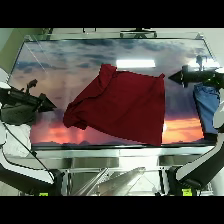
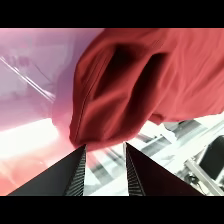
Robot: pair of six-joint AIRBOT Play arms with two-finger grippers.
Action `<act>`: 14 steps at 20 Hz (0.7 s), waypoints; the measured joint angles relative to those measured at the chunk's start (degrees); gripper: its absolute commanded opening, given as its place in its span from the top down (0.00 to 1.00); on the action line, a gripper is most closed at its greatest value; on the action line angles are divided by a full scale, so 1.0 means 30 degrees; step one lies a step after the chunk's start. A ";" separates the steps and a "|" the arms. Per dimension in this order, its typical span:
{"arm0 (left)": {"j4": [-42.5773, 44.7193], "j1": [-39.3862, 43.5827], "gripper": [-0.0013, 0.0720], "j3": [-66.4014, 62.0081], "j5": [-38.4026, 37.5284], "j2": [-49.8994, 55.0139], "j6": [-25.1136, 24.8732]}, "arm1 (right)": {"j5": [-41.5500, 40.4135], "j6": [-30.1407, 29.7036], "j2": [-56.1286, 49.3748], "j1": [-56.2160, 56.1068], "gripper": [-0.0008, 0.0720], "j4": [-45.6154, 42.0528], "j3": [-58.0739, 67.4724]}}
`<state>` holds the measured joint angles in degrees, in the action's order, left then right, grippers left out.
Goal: Fold the shirts.
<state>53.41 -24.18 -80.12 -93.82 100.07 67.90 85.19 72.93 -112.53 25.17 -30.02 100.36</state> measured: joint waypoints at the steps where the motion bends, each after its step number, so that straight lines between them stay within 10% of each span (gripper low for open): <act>1: 0.0022 -0.0080 0.63 0.1209 0.0401 -0.0386 -0.0226 | 0.0867 0.0000 0.0561 0.0000 0.97 -0.0379 -0.1217; 14: -0.4838 -0.0138 0.63 0.8670 0.5668 -0.0517 -0.5472 | -0.2550 -0.3687 1.3770 0.3053 0.95 -0.1559 -1.8163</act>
<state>38.89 -24.60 -54.11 -76.82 98.52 51.48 77.54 61.87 -71.22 34.33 -34.70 45.87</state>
